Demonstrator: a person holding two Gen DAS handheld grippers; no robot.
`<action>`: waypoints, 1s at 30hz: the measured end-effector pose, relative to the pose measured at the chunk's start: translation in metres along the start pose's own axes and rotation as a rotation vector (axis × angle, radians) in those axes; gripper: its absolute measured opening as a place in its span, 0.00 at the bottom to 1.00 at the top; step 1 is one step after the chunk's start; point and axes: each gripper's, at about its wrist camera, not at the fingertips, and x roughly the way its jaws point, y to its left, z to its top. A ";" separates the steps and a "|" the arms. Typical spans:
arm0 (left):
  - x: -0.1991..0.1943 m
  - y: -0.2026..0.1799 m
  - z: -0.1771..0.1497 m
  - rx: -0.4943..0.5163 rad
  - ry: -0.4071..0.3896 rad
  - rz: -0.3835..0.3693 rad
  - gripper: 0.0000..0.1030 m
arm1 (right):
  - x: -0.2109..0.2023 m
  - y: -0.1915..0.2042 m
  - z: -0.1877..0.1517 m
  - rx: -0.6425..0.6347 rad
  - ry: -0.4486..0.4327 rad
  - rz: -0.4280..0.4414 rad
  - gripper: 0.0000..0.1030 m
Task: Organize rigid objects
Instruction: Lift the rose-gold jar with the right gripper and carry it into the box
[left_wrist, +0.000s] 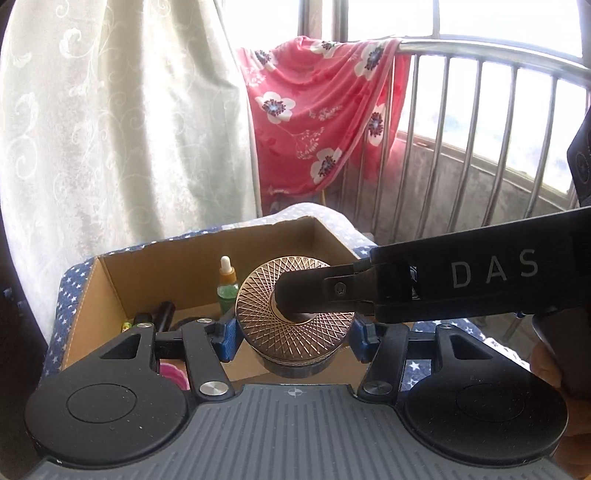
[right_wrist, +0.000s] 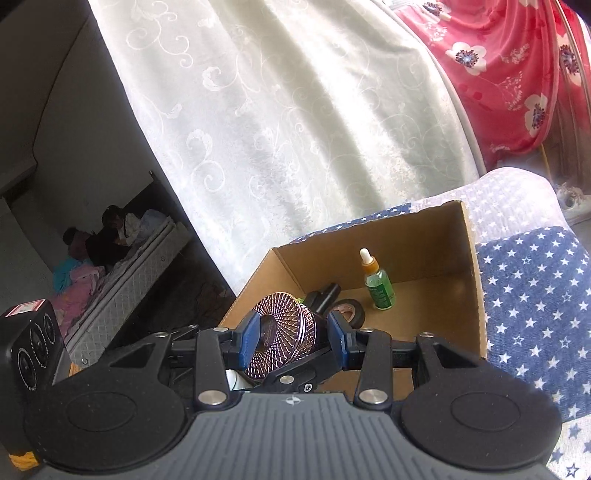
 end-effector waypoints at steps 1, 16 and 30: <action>0.011 0.002 0.005 -0.016 0.021 -0.009 0.54 | 0.006 -0.007 0.006 0.004 0.013 -0.005 0.43; 0.151 0.023 0.040 -0.197 0.271 -0.030 0.54 | 0.114 -0.088 0.063 0.005 0.218 -0.082 0.43; 0.185 0.036 0.044 -0.279 0.423 -0.050 0.55 | 0.139 -0.089 0.074 -0.099 0.213 -0.113 0.42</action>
